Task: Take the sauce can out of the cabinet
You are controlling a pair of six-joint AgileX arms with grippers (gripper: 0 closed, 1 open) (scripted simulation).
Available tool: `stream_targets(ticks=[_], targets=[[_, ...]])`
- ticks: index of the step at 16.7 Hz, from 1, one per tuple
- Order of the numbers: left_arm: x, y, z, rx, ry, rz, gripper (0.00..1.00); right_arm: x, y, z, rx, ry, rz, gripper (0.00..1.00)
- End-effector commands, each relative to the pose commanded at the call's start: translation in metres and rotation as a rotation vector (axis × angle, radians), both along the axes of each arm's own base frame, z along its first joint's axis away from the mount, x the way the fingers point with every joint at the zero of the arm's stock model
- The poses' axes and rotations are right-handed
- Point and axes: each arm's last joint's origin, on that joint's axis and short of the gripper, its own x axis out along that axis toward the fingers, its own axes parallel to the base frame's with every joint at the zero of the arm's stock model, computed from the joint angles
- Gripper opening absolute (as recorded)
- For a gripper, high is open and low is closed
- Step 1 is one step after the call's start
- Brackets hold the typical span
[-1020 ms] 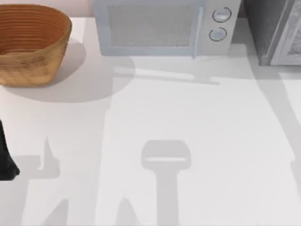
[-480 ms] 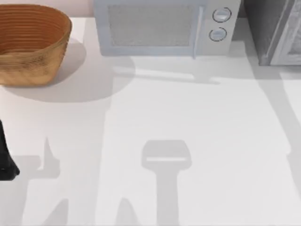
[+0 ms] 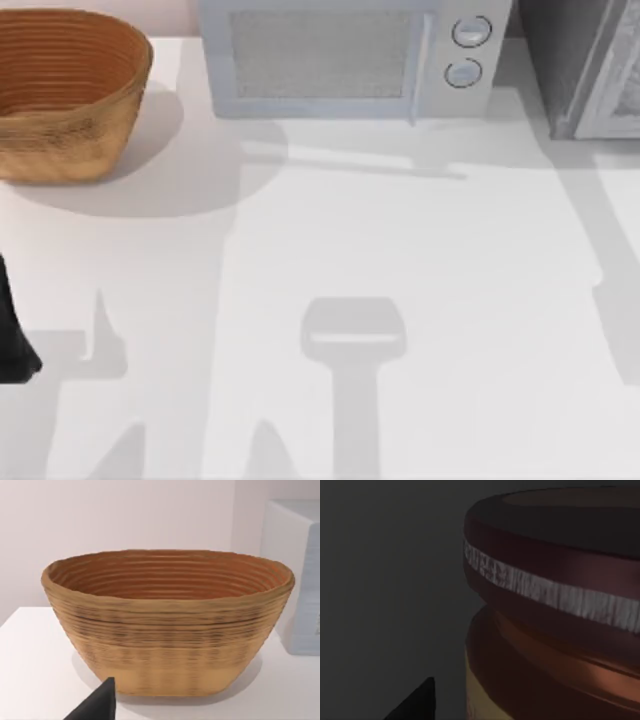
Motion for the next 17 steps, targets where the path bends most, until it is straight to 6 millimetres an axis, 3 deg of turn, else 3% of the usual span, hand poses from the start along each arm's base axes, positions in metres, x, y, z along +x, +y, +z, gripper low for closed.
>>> stream_targets(ticks=[5,17], targets=[[0.0000,0.0000,0.0000,0.000,0.000,0.000,1.00,0.0046,-0.0005,-0.0007,0.000,0.000,0.000,1.00],[0.0000,0.0000,0.0000,0.000,0.000,0.000,1.00,0.0046,-0.0005,-0.0007,0.000,0.000,0.000,0.10]])
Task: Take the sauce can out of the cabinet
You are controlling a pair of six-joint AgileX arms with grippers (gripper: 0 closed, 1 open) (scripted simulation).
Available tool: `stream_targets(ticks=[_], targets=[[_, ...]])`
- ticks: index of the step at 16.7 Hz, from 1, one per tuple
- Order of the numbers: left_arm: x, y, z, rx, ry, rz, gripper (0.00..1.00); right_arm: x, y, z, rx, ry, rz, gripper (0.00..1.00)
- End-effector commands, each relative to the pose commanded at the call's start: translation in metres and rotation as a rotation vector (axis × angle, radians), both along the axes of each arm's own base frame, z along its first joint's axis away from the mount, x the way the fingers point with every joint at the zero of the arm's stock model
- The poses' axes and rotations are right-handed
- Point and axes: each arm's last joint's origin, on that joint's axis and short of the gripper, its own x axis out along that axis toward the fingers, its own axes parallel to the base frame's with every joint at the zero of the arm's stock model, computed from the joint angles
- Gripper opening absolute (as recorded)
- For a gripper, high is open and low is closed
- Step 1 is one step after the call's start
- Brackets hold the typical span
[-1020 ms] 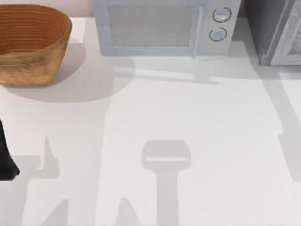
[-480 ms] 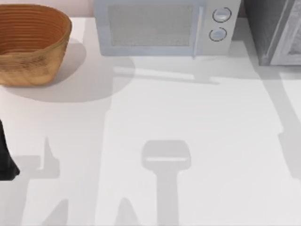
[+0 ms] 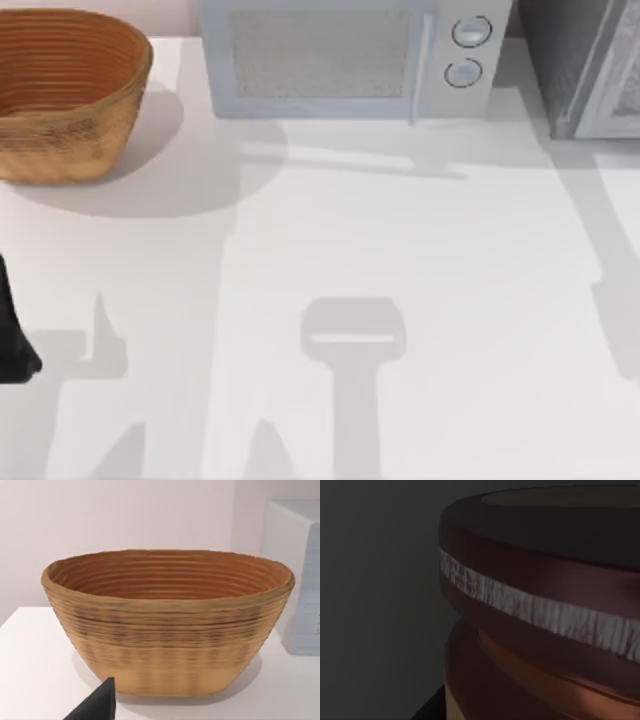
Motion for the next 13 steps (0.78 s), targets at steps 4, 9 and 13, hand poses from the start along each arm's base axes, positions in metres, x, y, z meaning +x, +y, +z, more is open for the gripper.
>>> stream_targets(ticks=[4,9,13], targets=[[0.000,0.000,0.000,0.000,0.000,0.000,1.00,0.000,0.000,0.000,0.000,0.000,0.000,0.00],[0.000,0.000,0.000,0.000,0.000,0.000,1.00,0.000,0.000,0.000,0.000,0.000,0.000,0.00],[0.000,0.000,0.000,0.000,0.000,0.000,1.00,-0.014,0.002,0.009,0.003,-0.007,0.002,0.00]])
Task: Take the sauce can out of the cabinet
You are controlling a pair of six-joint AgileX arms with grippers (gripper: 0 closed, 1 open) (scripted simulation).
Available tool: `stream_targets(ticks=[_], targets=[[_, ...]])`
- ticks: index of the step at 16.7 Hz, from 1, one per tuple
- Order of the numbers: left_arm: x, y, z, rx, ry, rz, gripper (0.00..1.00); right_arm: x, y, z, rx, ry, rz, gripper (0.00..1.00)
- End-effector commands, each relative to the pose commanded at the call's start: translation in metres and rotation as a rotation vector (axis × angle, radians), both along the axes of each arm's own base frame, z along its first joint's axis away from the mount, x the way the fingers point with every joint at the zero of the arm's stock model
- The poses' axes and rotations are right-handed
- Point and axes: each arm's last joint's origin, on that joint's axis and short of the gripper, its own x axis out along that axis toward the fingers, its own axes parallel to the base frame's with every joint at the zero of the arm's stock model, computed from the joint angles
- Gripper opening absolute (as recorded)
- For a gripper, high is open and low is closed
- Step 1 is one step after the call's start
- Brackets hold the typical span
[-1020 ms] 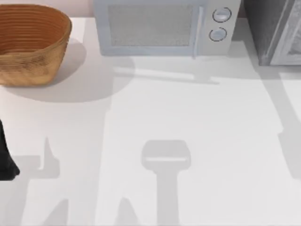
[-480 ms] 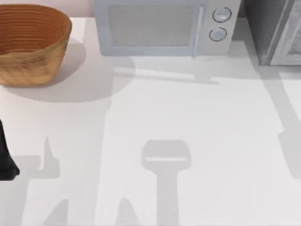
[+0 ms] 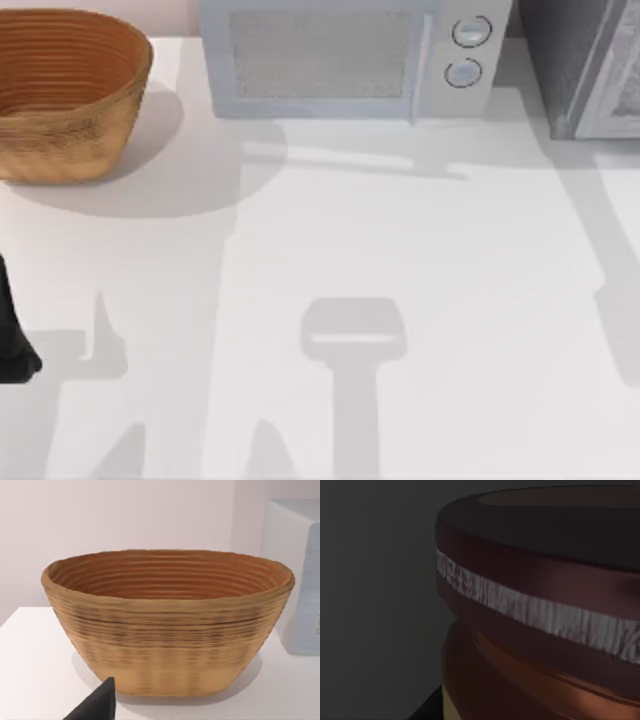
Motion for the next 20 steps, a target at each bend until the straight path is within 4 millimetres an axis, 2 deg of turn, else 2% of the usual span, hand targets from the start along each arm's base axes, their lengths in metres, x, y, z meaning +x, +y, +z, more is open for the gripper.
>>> stream_targets(ticks=[3,7,9,11,20], targets=[[0.000,0.000,0.000,0.000,0.000,0.000,1.00,-0.038,0.004,0.018,0.001,-0.002,0.004,0.00],[0.000,0.000,0.000,0.000,0.000,0.000,1.00,-0.107,0.006,0.041,0.000,0.001,0.007,0.00],[0.000,0.000,0.000,0.000,0.000,0.000,1.00,-0.138,0.004,0.048,0.000,0.003,0.005,0.00],[0.000,0.000,0.000,0.000,0.000,0.000,1.00,-0.160,0.001,0.051,-0.001,0.006,0.002,0.00],[0.000,0.000,0.000,0.000,0.000,0.000,1.00,-0.175,-0.002,0.050,0.004,-0.008,0.015,0.00]])
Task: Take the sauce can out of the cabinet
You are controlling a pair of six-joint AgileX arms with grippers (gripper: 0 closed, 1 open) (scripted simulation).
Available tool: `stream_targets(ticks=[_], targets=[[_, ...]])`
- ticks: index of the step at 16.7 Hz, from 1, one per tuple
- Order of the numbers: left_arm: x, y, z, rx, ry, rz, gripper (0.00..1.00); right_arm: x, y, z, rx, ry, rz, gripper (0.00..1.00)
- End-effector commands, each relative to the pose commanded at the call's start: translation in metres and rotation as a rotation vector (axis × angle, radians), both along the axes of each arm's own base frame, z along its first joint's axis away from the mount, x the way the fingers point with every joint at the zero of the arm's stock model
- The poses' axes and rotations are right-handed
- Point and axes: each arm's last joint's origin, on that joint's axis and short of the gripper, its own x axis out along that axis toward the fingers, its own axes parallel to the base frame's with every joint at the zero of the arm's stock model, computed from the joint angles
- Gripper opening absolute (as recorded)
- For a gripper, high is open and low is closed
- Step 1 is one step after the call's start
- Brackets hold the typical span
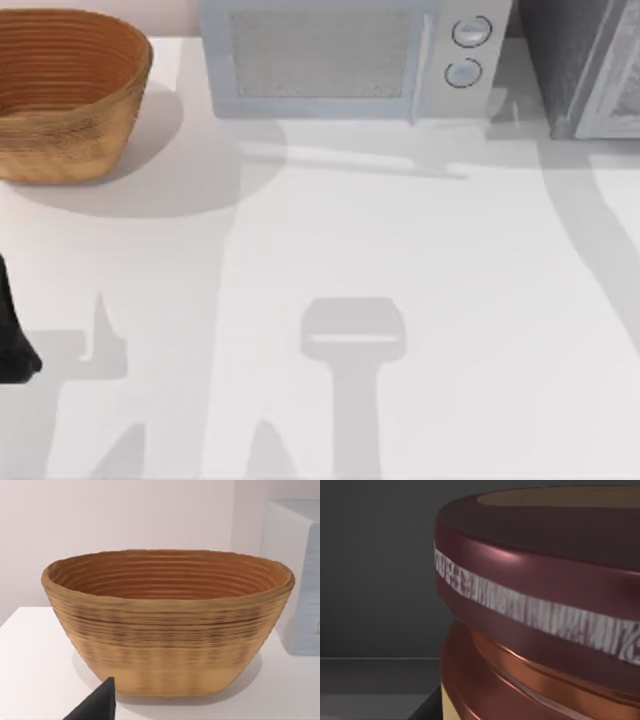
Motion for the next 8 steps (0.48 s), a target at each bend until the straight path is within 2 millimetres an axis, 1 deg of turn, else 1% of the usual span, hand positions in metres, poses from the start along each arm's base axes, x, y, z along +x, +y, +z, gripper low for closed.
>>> stream_targets(ticks=[2,4,6,8], targets=[[0.000,0.000,0.000,0.000,0.000,0.000,1.00,-0.011,-0.003,-0.006,0.001,-0.007,0.019,0.00],[0.000,0.000,0.000,0.000,0.000,0.000,1.00,-0.024,-0.007,-0.018,0.002,-0.012,0.037,0.00],[0.000,0.000,0.000,0.000,0.000,0.000,1.00,-0.039,-0.013,-0.037,0.002,-0.012,0.050,0.00],[0.000,0.000,0.000,0.000,0.000,0.000,1.00,-0.055,-0.019,-0.067,0.001,-0.008,0.057,0.00]])
